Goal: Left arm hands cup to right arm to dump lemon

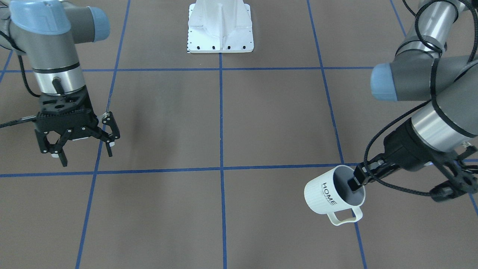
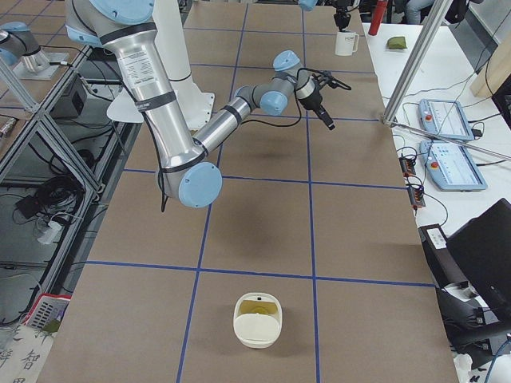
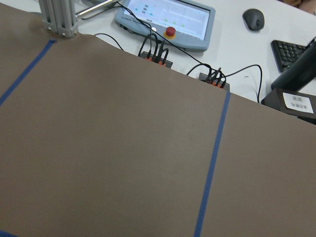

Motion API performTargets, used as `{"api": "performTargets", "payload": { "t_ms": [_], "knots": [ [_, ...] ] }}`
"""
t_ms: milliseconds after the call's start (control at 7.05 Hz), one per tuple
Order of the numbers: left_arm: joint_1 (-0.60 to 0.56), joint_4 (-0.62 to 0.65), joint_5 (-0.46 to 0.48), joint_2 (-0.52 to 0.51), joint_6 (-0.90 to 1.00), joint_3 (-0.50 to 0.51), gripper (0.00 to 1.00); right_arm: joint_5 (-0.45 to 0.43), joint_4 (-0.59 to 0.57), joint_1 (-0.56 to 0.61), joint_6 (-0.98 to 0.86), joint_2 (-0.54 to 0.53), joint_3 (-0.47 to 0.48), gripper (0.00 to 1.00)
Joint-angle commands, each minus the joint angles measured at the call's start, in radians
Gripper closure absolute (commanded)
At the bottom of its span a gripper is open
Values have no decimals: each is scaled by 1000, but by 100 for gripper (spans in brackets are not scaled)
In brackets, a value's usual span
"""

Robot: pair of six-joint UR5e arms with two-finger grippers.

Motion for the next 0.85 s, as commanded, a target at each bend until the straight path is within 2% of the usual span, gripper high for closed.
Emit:
{"api": "performTargets", "payload": {
  "t_ms": [0,142,426,568,710],
  "knots": [
    [-39,209,9,36,169,-48,100,207,-75,131,-78,-54,4,0],
    [-48,334,43,94,243,-130,100,316,-77,196,-97,-107,10,0],
    [-56,535,91,287,459,-323,100,425,-89,281,-162,-257,65,0],
    [-76,556,91,412,559,-411,100,497,-100,323,-189,-317,70,0],
    [-70,539,91,537,598,-459,100,525,-92,347,-292,-402,87,0]
  ]
}}
